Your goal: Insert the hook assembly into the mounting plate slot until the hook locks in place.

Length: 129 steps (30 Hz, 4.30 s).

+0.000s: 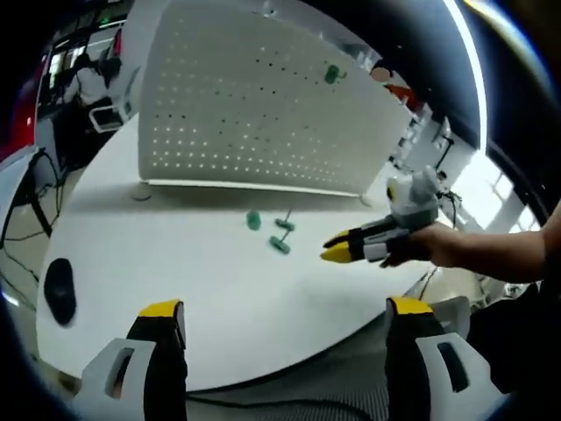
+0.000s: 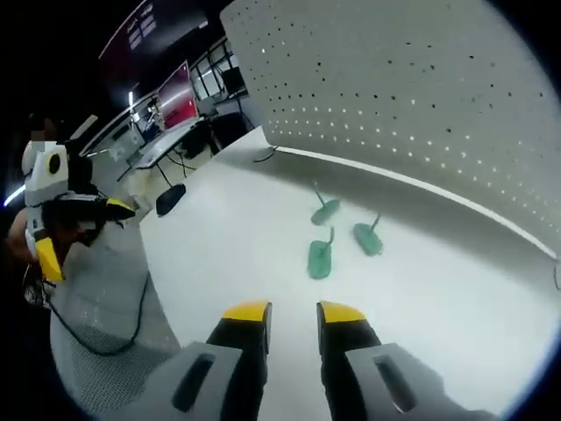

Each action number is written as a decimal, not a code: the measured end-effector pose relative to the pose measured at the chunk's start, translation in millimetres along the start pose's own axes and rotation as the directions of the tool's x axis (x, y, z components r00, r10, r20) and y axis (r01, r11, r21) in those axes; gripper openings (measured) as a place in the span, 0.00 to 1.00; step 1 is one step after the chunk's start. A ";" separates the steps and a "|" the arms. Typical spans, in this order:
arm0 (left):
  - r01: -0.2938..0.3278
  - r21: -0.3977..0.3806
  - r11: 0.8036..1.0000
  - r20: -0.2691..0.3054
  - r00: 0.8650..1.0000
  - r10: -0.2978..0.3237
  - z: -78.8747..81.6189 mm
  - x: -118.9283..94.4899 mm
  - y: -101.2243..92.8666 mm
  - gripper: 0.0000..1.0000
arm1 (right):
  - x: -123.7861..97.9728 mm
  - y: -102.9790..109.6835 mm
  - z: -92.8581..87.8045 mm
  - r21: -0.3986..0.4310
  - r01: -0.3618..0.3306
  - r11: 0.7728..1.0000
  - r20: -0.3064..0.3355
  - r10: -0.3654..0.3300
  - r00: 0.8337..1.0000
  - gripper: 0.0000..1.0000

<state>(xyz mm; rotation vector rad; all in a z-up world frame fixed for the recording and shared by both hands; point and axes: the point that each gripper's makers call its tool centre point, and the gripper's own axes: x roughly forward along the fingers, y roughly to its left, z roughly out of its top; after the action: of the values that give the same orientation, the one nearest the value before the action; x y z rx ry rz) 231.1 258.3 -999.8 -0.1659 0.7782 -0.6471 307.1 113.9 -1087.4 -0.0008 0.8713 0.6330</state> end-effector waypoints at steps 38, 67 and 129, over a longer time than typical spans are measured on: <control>-0.015 -0.059 0.998 -0.018 1.000 0.014 2.6 3.6 18.2 0.95 | 56.9 -28.2 39.7 0.084 -0.026 0.996 -0.134 0.038 0.990 0.00; 0.044 0.055 0.997 0.034 0.998 -0.046 48.6 -3.7 -15.3 0.88 | -78.0 63.6 143.5 0.180 -0.198 0.964 0.453 0.098 0.886 0.00; 0.247 -0.057 0.967 0.296 0.930 -0.220 121.5 -15.3 -75.2 0.01 | -149.8 166.0 158.3 -0.078 -0.147 0.986 0.618 0.164 0.769 0.02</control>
<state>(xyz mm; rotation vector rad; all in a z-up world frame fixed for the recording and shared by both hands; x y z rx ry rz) 271.6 196.5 -876.5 -0.4343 0.5100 -0.7922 262.9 211.9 -835.4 0.2519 0.2123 0.7394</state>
